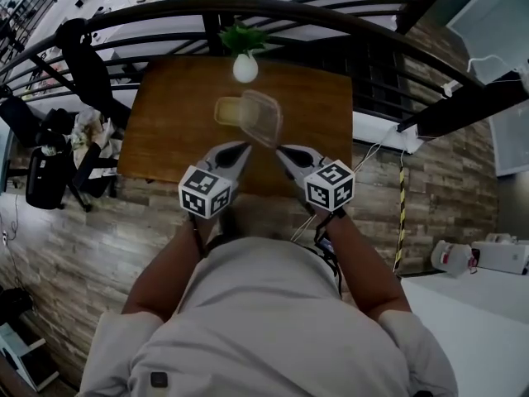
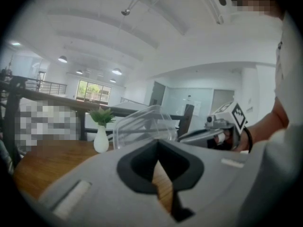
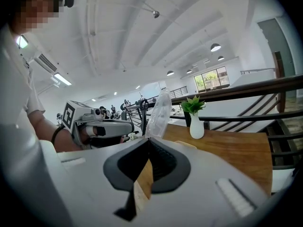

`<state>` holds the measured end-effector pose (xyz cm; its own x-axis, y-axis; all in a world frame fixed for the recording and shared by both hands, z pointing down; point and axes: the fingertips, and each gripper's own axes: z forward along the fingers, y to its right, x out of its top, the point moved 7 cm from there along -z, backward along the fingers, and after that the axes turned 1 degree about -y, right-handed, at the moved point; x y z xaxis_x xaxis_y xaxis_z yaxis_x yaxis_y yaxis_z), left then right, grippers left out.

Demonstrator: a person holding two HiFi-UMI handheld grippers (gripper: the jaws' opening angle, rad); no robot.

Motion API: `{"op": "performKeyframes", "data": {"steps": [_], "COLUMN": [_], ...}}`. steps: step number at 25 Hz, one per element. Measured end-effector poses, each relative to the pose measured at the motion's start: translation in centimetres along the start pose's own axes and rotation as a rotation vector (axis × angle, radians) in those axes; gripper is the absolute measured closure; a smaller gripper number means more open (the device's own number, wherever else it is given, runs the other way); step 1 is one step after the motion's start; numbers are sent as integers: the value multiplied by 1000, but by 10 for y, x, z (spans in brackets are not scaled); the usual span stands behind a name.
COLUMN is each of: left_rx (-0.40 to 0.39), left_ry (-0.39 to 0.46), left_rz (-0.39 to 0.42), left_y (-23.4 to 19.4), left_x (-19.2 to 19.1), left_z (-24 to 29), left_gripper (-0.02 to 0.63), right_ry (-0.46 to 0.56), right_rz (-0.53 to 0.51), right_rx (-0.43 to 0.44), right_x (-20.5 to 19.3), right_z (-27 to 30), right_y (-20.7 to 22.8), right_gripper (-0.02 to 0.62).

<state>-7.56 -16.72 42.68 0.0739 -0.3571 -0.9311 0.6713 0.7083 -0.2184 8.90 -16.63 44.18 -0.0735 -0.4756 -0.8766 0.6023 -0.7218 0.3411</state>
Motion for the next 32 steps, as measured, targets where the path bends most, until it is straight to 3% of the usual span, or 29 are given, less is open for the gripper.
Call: {"op": "performKeyframes", "data": {"steps": [8,17,24,32], "left_rx": [119,164,163,106], "left_ry": [25,9,9,-15], "left_rz": [-15,-37,-42,-5], "left_y": [45,100,111,120], "left_x": [-23,-54,-58,-62], "left_z": [-17,-36,-56,-93], "left_gripper": [603,603,603,603], "right_ry": [0,-13,-38,-17], "right_rz": [-26,-34,-34,-37], "right_rx": [60,116,134,100], "right_x": [-32,-61,-71,-68], "right_z": [-47,-81,-92,-96], "right_y": [-8,-30,-50,-90], "right_gripper": [591,591,591,591]}}
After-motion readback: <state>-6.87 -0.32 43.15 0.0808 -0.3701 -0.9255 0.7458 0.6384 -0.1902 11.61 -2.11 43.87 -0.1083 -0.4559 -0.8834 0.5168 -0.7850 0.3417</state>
